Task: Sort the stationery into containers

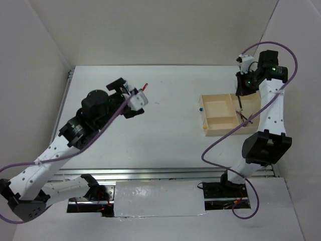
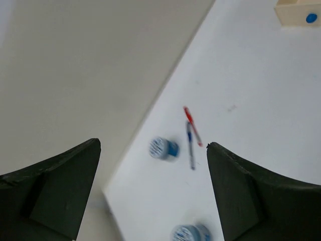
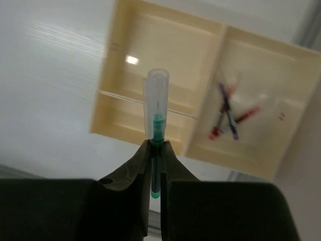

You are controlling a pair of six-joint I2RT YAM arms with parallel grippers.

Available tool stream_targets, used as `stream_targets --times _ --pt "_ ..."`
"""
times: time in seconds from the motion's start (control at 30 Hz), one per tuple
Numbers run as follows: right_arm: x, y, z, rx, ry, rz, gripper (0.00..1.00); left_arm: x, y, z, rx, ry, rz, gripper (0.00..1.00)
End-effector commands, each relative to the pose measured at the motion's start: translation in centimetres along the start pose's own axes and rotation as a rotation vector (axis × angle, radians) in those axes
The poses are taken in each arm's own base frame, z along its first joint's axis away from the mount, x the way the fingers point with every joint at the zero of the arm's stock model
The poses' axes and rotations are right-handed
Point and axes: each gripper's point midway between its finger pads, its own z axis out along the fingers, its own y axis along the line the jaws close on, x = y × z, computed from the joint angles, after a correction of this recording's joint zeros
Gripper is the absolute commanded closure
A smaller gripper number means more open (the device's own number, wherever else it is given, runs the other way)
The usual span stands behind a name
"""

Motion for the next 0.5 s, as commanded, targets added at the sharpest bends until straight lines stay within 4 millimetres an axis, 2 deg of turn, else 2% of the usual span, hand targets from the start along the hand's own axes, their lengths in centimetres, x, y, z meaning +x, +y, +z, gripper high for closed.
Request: stream_targets --times 0.0,0.03,0.07,0.1,0.13,0.17,0.2,0.23,0.4,0.47 --pt "3.3 -8.3 -0.3 0.248 0.135 -0.050 1.00 5.1 -1.7 0.0 0.071 0.228 -0.434 0.01" --pt "3.9 -9.3 0.1 0.265 0.163 -0.035 1.00 6.5 -2.5 0.4 0.094 0.279 -0.474 0.01" --pt "4.6 -10.6 1.2 0.273 0.196 -0.014 1.00 6.6 -1.9 0.8 0.086 0.295 -0.544 0.01" --pt "4.6 -11.6 1.2 0.302 0.201 0.002 1.00 7.7 -2.9 1.7 0.143 0.324 -0.602 0.01" --pt "4.9 -12.9 1.4 0.342 0.212 0.030 1.00 9.4 -1.8 1.6 0.116 0.358 -0.660 0.01" --pt "5.1 -13.7 2.2 0.350 0.231 0.042 1.00 9.8 -2.6 2.2 0.158 0.360 -0.741 0.01" --pt "5.2 -14.1 2.6 0.361 0.238 0.053 1.00 10.6 -2.4 2.4 0.156 0.371 -0.787 0.01" --pt "5.0 -14.4 3.2 0.364 0.232 0.063 1.00 11.7 -1.4 2.3 0.120 0.377 -0.820 0.01" --pt "6.5 -15.4 5.8 0.410 0.299 0.106 1.00 14.8 -1.1 2.3 0.066 0.427 -0.898 0.01" --pt "7.4 -15.4 7.0 0.418 0.331 0.107 0.97 15.9 -1.7 2.5 0.083 0.465 -0.910 0.01"
